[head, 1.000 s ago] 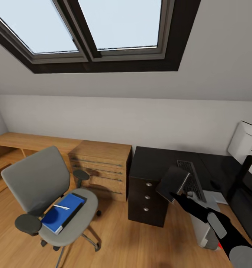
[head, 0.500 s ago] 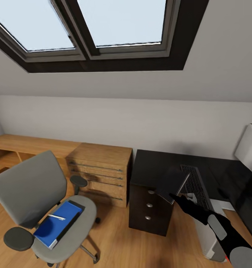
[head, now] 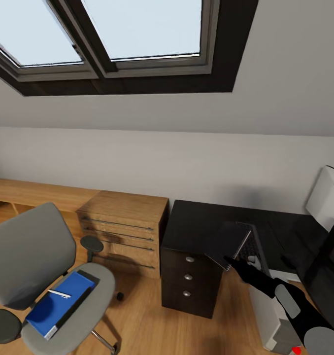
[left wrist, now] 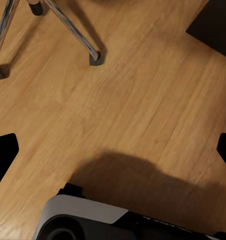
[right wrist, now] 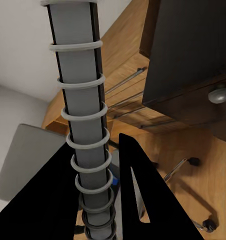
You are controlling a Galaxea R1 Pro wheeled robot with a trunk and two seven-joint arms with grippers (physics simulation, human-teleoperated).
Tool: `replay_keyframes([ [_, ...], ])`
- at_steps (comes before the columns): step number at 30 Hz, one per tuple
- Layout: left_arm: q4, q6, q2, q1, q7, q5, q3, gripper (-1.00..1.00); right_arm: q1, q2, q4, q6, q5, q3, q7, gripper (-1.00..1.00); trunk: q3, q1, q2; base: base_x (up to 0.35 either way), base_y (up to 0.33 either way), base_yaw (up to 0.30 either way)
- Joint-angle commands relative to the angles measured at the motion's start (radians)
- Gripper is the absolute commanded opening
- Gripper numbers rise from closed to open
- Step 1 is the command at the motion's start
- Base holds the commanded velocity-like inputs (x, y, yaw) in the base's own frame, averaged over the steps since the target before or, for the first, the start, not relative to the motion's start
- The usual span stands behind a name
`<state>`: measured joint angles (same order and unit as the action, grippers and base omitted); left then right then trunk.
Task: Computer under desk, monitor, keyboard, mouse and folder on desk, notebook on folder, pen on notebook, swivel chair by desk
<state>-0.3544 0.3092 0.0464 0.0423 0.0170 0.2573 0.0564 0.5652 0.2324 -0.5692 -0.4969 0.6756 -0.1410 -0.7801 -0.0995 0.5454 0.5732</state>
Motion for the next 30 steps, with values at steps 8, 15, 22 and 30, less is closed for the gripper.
replay_keyframes([
  [8,0.0,0.002,0.0,0.001,0.0,-0.001,0.005,1.0,0.001,-0.003,0.003,-0.005,0.004,-0.002,-0.001,-1.0,-0.002,0.0,0.002,0.002,-0.037,0.0],
  [15,0.0,0.002,0.0,0.001,0.0,-0.001,0.005,1.0,0.001,-0.004,0.029,-0.005,0.006,-0.002,-0.005,-1.0,-0.002,0.0,0.002,0.0,-0.005,0.0],
  [22,0.0,0.002,0.0,0.001,0.0,-0.001,0.005,1.0,0.001,-0.004,0.035,-0.005,0.007,-0.002,-0.007,-1.0,-0.002,0.0,0.002,0.0,0.0,0.0],
  [30,0.0,0.002,0.0,0.001,0.0,-0.001,0.005,1.0,0.001,-0.003,0.036,-0.006,0.009,-0.003,-0.007,-1.0,-0.002,0.0,0.002,0.0,0.0,0.0],
])
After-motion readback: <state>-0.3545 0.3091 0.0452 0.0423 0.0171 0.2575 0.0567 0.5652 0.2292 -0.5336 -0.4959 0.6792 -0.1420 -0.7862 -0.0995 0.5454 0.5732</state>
